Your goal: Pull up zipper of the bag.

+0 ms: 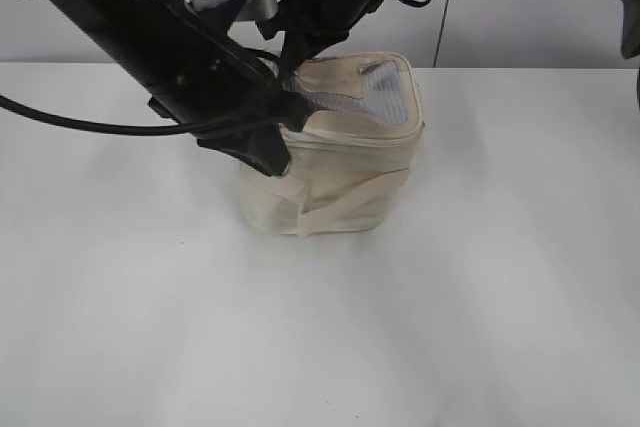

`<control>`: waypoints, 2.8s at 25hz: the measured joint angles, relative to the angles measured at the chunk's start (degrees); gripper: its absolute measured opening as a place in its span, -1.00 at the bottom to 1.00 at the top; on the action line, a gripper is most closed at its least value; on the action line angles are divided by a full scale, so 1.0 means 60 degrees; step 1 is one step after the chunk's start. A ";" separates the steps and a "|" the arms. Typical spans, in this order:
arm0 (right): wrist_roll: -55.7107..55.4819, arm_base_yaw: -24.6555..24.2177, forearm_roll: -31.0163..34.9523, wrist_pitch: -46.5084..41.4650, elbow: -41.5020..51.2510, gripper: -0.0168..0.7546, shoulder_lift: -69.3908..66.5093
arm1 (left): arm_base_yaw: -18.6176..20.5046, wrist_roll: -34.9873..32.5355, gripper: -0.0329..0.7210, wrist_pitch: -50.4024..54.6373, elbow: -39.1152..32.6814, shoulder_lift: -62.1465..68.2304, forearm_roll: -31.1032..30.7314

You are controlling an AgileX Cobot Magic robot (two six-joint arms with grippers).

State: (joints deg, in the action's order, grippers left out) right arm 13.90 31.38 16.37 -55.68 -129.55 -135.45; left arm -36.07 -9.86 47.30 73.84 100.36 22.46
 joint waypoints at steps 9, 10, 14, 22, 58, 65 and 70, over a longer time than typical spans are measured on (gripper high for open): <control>-0.0029 0.0000 0.0050 0.0009 0.0000 -0.85 0.0000 | -0.0253 0.0000 -0.90 -0.0022 0.0000 0.0318 0.0317; -0.0029 0.0000 0.0050 0.0009 0.0000 -0.85 0.0000 | -0.0253 0.0000 -0.90 -0.0037 0.0000 0.0330 0.0341; -0.0029 0.0000 0.0057 0.0018 0.0000 -0.85 0.0000 | -0.0306 0.0000 -0.90 -0.0120 0.0000 0.0468 0.0450; 0.0009 0.0000 0.0068 -0.0028 0.0000 -0.85 0.0000 | -0.0994 0.0000 -0.90 -0.0839 0.0000 0.0895 0.0440; -0.1738 -0.0128 -0.2657 -0.2143 -0.0120 0.23 0.0748 | 0.3114 0.0097 0.22 -0.0612 0.0077 -0.1286 -0.0067; -0.2428 -0.0622 -0.2728 -0.2233 -0.0120 0.23 0.0748 | 0.3139 -0.0895 0.31 -0.1048 0.1082 0.0175 0.0692; -0.2553 -0.1121 -0.2217 -0.2242 -0.0120 0.23 0.0749 | 0.3139 -0.1313 0.32 -0.0939 0.2653 0.1212 0.0752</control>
State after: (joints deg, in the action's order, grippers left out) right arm -1.42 24.66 3.06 -69.13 -130.27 -130.95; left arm -17.24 -17.74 41.67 89.75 107.63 26.97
